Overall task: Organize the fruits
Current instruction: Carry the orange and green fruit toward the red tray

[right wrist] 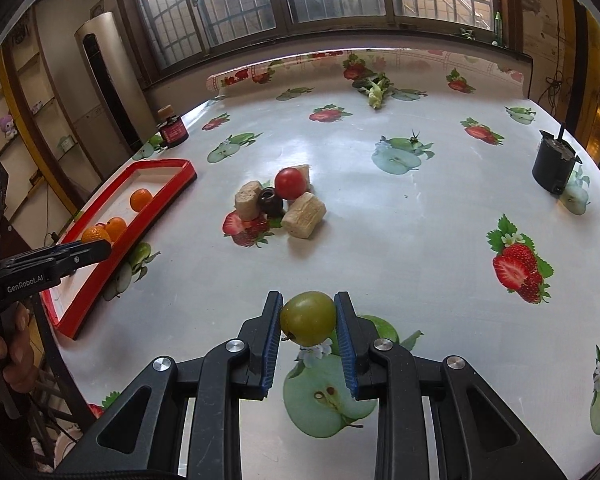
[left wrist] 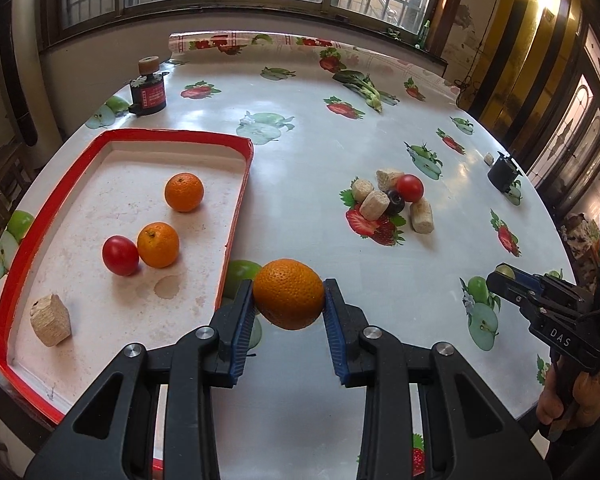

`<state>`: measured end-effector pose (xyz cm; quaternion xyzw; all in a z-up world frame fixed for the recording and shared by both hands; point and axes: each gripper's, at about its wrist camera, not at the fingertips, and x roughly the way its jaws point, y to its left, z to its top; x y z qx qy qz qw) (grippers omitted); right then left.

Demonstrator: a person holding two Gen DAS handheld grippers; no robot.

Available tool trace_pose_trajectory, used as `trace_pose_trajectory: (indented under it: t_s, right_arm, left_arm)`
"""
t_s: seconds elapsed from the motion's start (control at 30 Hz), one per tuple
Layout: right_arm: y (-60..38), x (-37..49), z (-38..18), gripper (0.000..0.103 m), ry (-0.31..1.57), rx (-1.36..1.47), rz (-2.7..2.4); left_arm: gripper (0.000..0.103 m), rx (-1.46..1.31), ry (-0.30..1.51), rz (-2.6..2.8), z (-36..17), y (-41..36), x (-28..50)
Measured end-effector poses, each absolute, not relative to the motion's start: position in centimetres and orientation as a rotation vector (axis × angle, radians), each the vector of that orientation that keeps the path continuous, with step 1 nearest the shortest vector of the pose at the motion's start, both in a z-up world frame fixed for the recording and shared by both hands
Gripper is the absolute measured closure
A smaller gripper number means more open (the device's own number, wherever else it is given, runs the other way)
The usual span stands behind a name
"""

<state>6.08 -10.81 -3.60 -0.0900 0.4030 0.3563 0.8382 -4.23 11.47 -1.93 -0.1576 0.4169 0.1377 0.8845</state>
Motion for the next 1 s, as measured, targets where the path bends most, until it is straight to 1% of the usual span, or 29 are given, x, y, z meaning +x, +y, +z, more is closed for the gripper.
trace_pose_trajectory:
  t_s: [1.0]
  right_arm:
    - [-2.3, 3.2, -3.1, 0.076, 0.843, -0.278, 0.929]
  left_arm:
    - [0.072, -0.392, 0.845, 0.418, -2.3, 16.8, -8.2]
